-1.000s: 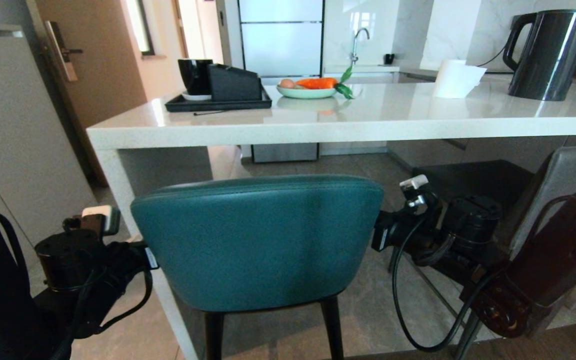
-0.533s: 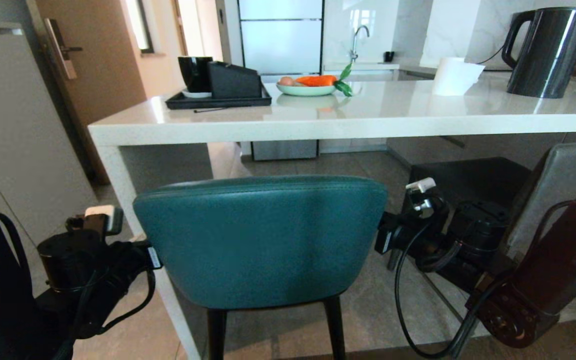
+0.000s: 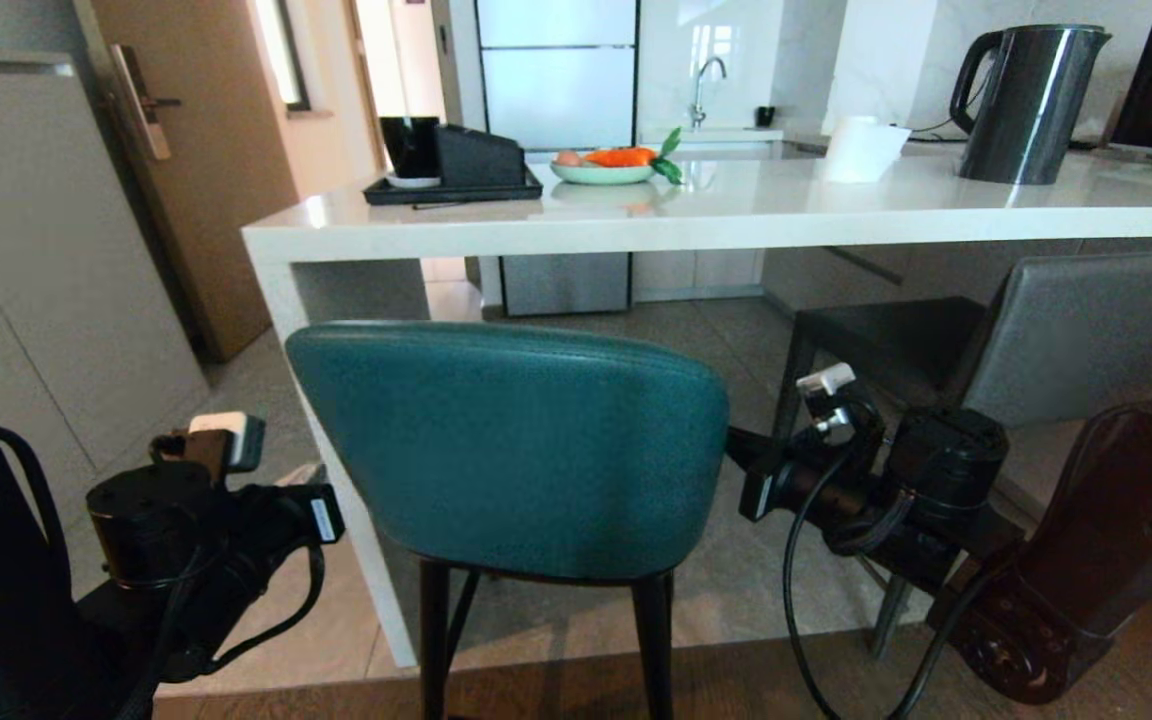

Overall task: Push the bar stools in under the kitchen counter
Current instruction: Pull the blue chair out from under the dining table

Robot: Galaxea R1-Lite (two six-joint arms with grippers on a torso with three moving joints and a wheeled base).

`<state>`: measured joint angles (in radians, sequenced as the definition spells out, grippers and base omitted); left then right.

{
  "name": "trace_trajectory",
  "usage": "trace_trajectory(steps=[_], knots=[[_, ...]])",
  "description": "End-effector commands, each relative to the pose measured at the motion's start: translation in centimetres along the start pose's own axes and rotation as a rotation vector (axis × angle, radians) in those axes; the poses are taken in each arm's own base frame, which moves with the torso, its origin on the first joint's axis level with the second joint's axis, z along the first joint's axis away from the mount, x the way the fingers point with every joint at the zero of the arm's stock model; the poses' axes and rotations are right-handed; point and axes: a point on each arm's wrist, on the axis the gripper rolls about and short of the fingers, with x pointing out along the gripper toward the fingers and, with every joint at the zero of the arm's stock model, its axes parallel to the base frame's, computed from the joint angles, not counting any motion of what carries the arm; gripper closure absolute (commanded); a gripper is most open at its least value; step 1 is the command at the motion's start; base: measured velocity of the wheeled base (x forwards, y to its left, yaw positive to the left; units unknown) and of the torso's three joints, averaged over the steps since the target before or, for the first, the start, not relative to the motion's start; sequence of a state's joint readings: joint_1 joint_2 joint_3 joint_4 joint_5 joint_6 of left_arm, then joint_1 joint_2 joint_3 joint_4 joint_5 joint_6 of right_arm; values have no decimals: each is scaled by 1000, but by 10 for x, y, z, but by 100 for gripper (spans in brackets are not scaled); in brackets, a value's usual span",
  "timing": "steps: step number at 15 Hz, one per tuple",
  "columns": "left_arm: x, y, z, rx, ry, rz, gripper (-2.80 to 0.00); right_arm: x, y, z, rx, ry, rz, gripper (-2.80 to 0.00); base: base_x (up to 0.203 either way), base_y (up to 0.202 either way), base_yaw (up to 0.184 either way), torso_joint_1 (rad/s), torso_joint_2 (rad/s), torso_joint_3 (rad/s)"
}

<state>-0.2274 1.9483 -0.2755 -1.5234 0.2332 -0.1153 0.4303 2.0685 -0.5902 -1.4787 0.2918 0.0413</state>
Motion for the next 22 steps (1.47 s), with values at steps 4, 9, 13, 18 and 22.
trace_trajectory(steps=[4, 9, 13, 18, 22], knots=[[0, -3, 2, -1, -12, -6, 0, -1, -5, 0, -1, -5, -19, 0, -150, 0, -1, 0, 5, 5], [23, 3, 5, -20, -47, 12, 0, -5, -13, -2, 3, 1, -46, 0, 0, 0, 0, 0, 0, 0], [61, 33, 9, -29, -79, -164, 0, -7, -18, -2, 4, 4, -60, 0, 0, 0, 0, 0, 0, 0], [91, 43, 4, -20, -93, -290, 0, -11, -26, -4, 7, 11, -86, 0, 0, 0, 0, 0, 0, 0], [122, 40, 2, 0, -145, -311, 0, -12, -26, -6, 9, 19, -86, 0, 0, 0, 0, 0, 0, 0]])
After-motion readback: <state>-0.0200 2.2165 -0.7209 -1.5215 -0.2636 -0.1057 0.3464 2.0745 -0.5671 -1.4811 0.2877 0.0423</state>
